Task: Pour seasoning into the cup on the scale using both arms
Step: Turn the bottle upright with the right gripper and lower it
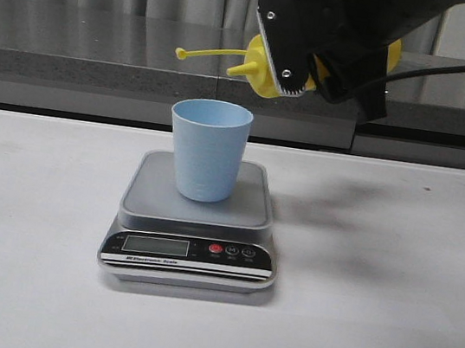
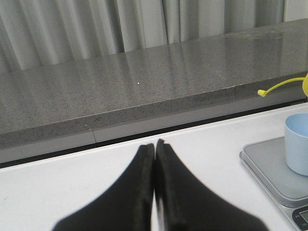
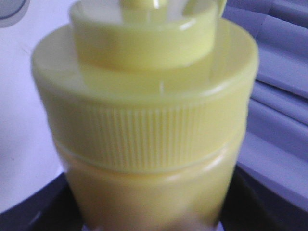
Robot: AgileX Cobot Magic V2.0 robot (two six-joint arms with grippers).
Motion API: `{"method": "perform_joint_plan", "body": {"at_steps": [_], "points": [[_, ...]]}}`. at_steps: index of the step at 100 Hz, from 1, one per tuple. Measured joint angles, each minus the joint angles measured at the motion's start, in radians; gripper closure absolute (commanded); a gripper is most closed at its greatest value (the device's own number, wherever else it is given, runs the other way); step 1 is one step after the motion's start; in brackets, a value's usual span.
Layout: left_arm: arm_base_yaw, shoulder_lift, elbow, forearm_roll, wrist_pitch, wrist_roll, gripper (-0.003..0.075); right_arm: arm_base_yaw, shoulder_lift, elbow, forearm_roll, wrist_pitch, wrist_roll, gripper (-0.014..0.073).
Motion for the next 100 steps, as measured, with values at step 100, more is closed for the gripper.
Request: {"method": "perform_joint_plan", "body": {"at_steps": [100], "points": [[0.000, 0.000, 0.000, 0.000, 0.000, 0.000, 0.0738, -0.238, -0.176, 0.200, 1.236, -0.523, 0.090, 0.0302]]}}
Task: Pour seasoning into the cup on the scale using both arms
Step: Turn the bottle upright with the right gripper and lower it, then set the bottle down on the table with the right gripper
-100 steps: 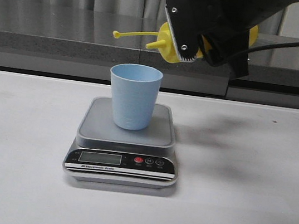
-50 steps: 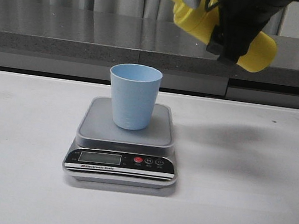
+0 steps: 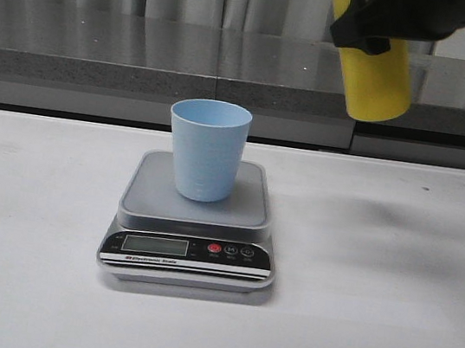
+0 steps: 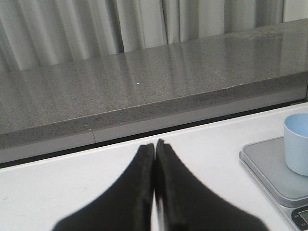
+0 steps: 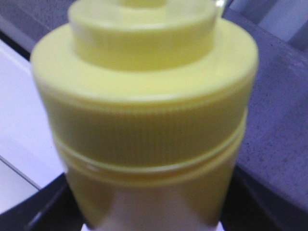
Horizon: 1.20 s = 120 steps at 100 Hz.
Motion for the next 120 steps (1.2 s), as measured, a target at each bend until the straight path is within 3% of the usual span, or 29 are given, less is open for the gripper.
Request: {"method": "perform_joint_plan", "body": {"at_steps": [20, 39, 63, 120], "points": [[0.000, 0.000, 0.000, 0.000, 0.000, 0.000, 0.0738, -0.030, -0.002, 0.198, 0.187, -0.285, -0.007, 0.0302], [0.000, 0.000, 0.000, 0.000, 0.000, 0.000, 0.0738, -0.030, -0.003, 0.344, 0.216, -0.454, -0.010, 0.0302], [0.000, 0.000, 0.000, 0.000, 0.000, 0.000, 0.0738, -0.030, 0.020, 0.416, 0.221, -0.541, -0.010, 0.0302], [0.000, 0.000, 0.000, 0.000, 0.000, 0.000, 0.0738, -0.030, 0.202, 0.418, 0.223, -0.700, -0.012, 0.0302]]}}
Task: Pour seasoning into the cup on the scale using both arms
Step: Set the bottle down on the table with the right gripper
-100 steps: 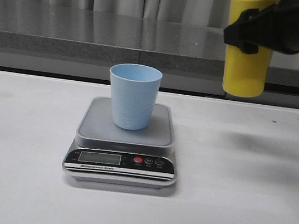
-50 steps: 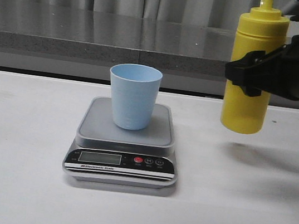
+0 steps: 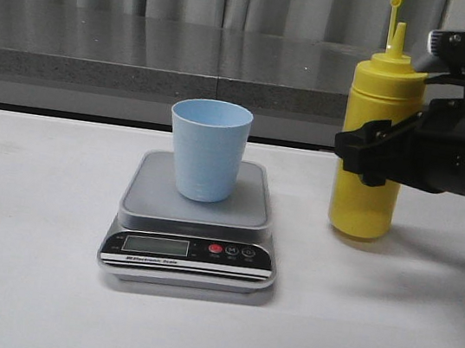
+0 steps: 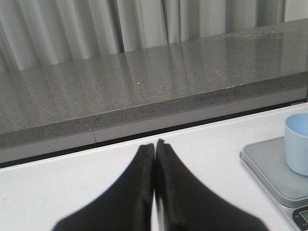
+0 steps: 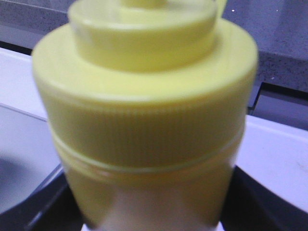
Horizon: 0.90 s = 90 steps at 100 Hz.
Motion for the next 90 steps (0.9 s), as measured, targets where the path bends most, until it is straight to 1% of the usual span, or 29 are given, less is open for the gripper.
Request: {"method": "perform_joint_plan", "body": {"at_steps": [35, 42, 47, 52, 64, 71, 78, 90], "points": [[0.000, 0.000, 0.000, 0.000, 0.000, 0.000, 0.0738, 0.000, 0.060, 0.000, -0.027, -0.071, 0.000, 0.0302], [0.000, 0.000, 0.000, 0.000, 0.000, 0.000, 0.0738, 0.000, 0.061, 0.000, -0.027, -0.073, 0.000, 0.0291], [0.000, 0.000, 0.000, 0.000, 0.000, 0.000, 0.0738, 0.000, 0.061, 0.000, -0.029, -0.075, 0.000, 0.0260], [0.000, 0.000, 0.000, 0.000, 0.000, 0.000, 0.0738, 0.000, 0.062, 0.000, -0.029, -0.078, 0.000, 0.0213], [0.000, 0.000, 0.000, 0.000, 0.000, 0.000, 0.0738, 0.000, 0.066, 0.000, -0.029, -0.084, 0.000, 0.0054], [0.000, 0.000, 0.000, 0.000, 0.000, 0.000, 0.0738, 0.000, 0.066, 0.000, -0.029, -0.084, 0.000, -0.0018], [0.000, 0.000, 0.000, 0.000, 0.000, 0.000, 0.0738, 0.000, 0.066, 0.000, -0.029, -0.084, 0.000, -0.0061], [0.000, 0.000, 0.000, 0.000, 0.000, 0.000, 0.0738, 0.000, 0.066, 0.009, -0.018, -0.087, 0.000, -0.0061]]}}
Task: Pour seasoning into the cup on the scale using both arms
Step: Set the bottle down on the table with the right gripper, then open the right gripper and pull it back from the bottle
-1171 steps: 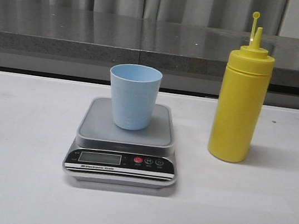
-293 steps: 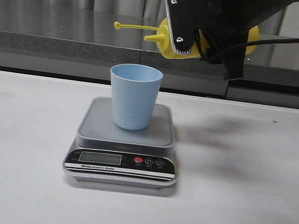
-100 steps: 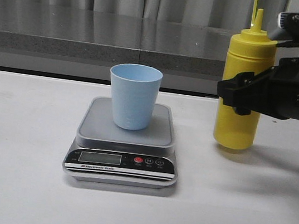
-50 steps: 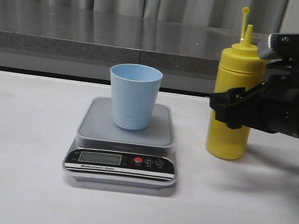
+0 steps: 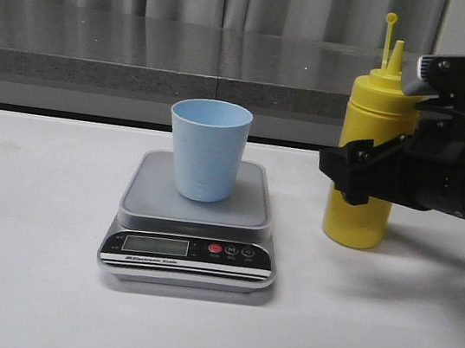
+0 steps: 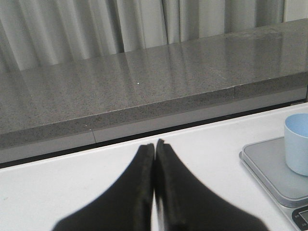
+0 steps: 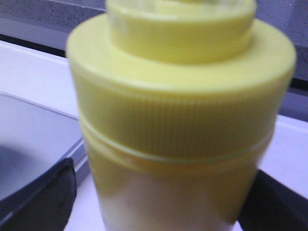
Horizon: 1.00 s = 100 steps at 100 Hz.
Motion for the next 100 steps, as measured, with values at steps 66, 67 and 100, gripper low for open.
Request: {"method": "perform_joint_plan", "body": {"at_steps": [66, 67, 100], "points": [[0.000, 0.000, 0.000, 0.000, 0.000, 0.000, 0.0738, 0.000, 0.000, 0.020, 0.035, -0.018, 0.000, -0.0061], [0.000, 0.000, 0.000, 0.000, 0.000, 0.000, 0.0738, 0.000, 0.000, 0.020, 0.036, -0.018, 0.000, -0.0061], [0.000, 0.000, 0.000, 0.000, 0.000, 0.000, 0.0738, 0.000, -0.061, 0.100, 0.062, -0.043, 0.000, -0.0061]]}}
